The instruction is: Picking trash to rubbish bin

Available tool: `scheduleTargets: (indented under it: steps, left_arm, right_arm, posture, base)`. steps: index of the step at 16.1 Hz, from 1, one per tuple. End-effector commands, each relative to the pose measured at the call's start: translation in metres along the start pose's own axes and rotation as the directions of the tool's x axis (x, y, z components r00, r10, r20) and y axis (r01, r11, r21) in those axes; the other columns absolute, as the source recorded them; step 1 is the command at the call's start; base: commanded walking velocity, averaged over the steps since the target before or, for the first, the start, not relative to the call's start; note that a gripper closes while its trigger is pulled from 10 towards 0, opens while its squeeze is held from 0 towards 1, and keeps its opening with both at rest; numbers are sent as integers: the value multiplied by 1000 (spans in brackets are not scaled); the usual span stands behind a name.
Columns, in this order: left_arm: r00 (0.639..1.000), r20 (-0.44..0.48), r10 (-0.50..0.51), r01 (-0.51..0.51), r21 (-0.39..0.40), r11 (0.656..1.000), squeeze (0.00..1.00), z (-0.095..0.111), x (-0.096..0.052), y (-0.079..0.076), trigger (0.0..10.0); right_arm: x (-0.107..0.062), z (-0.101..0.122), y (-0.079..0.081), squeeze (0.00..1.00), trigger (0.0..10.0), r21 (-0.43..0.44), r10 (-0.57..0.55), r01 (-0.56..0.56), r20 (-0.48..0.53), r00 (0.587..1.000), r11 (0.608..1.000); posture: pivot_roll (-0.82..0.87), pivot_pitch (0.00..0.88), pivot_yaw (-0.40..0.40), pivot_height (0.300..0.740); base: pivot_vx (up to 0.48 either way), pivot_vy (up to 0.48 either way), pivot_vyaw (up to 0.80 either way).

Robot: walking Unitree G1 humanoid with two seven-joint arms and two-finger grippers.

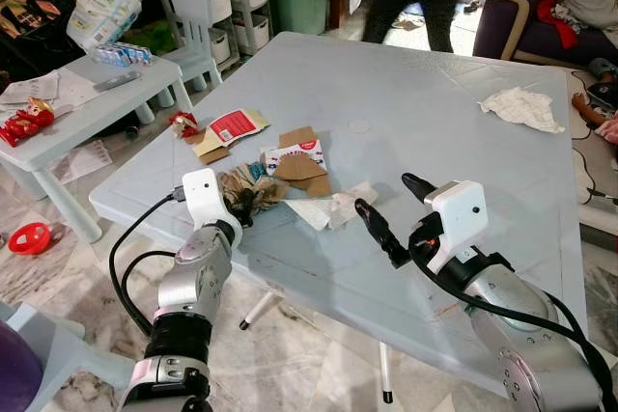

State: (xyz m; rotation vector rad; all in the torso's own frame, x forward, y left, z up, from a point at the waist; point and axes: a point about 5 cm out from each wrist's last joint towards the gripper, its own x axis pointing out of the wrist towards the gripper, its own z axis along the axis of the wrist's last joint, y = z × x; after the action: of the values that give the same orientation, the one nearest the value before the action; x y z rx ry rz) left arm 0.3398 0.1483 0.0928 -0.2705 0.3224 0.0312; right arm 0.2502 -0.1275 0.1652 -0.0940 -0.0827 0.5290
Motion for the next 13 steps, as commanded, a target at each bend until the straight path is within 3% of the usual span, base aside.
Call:
scheduleTargets:
  steps: [1, 5, 7, 13]
  left_arm:
    - [991, -120, 53, -53, 1, 999, 0, -29, -4, 11, 0]
    - [992, -108, 68, -68, 4, 998, 0, -30, -6, 12, 0]
    - [997, -5, 83, -83, 58, 995, 0, -18, -9, 9, 0]
    - [989, 119, 85, -97, 99, 990, 0, -5, -18, 8, 0]
  right_arm:
    - [0, 4, 4, 0, 10000, 1, 26, -26, 12, 1000, 1000]
    - [0, 4, 4, 0, 10000, 2, 30, -30, 11, 999, 1000]
    - [0, 1, 5, 0, 10000, 6, 38, -38, -2, 999, 999]
    - [6, -5, 1, 0, 10000, 4, 31, -30, -25, 999, 1000]
  posture:
    - [-128, 26, 19, 740]
    - [-129, 25, 19, 740]
    - [-125, 25, 16, 740]
    - [-103, 19, 10, 740]
  base:
    - [0, 0, 0]
    - [0, 0, 0]
    - [0, 0, 0]
    - [0, 0, 0]
